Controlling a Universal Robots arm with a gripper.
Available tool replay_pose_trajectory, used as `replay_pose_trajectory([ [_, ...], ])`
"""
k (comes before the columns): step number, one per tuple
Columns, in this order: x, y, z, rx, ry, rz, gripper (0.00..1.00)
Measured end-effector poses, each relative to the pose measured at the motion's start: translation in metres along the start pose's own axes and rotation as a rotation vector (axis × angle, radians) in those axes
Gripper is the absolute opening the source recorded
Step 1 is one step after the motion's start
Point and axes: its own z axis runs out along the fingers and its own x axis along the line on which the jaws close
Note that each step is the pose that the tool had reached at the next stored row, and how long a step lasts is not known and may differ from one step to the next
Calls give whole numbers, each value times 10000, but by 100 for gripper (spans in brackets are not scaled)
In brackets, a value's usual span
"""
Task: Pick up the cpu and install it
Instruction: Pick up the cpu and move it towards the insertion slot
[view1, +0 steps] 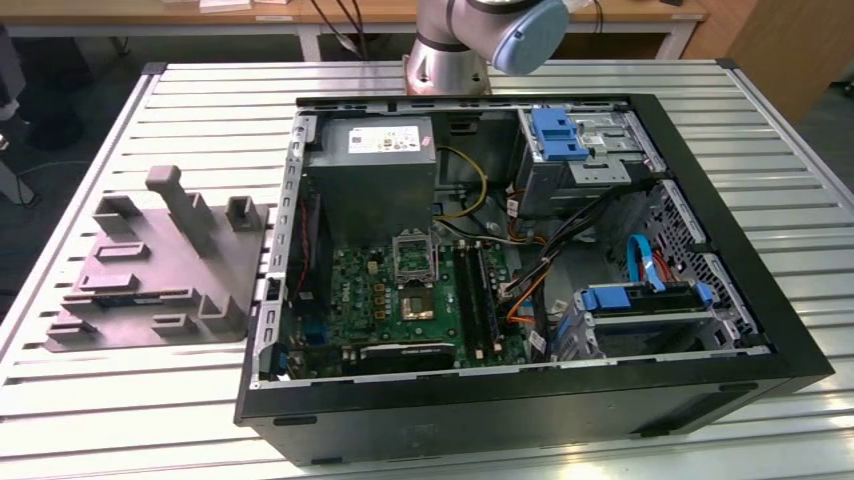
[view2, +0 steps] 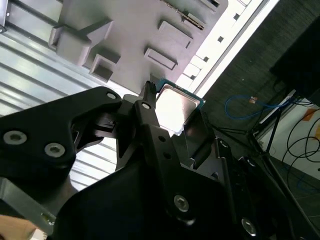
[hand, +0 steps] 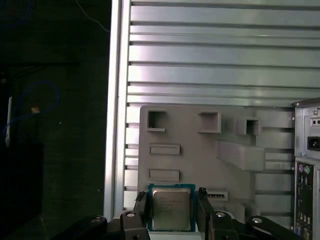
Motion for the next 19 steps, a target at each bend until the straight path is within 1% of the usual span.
replay_pose_trajectory([
  [2, -28, 1, -27, -2, 39, 2, 47],
  [3, -55, 1, -34, -1, 80, 5, 47],
  [9, -275, -1, -39, -5, 365, 19, 47],
  [12, -388, -2, -39, -7, 527, 26, 47],
  [14, -454, -3, -41, -7, 618, 29, 47],
  [16, -515, -4, -40, -8, 679, 33, 47],
  [19, -597, -6, -36, -10, 722, 35, 47],
])
